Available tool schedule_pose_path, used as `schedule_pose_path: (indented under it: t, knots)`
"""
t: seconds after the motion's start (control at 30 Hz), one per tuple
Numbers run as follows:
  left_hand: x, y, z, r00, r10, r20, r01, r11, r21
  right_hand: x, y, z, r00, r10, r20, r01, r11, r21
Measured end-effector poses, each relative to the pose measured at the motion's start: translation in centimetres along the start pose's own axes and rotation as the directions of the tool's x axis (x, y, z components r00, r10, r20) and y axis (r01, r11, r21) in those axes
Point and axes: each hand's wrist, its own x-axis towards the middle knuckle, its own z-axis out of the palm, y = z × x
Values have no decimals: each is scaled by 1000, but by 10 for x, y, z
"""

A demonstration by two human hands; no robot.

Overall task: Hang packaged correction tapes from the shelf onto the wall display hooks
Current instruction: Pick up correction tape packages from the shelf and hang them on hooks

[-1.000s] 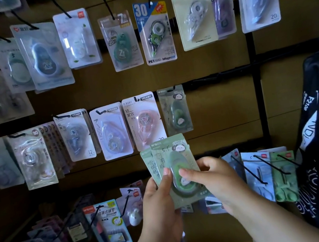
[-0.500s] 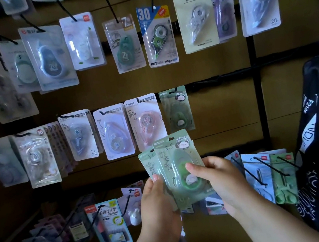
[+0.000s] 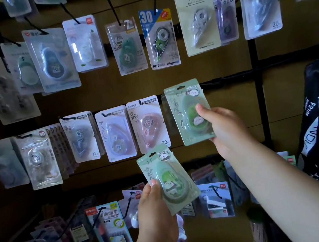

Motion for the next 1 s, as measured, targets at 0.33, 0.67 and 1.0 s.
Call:
schedule_pose_path:
  t: [0.33, 0.67, 1.0]
  knots:
    - [1, -3, -1, 999, -24, -28, 24, 1000, 6, 25, 22, 7, 998, 2, -63, -8, 996, -93]
    - [7, -8, -5, 999, -51, -6, 51, 999, -11, 66, 42, 18, 985, 30, -169, -78, 955, -285]
    - [14, -6, -10, 999, -49, -5, 49, 998, 28, 80, 55, 9, 981, 99, -165, -159, 902, -402]
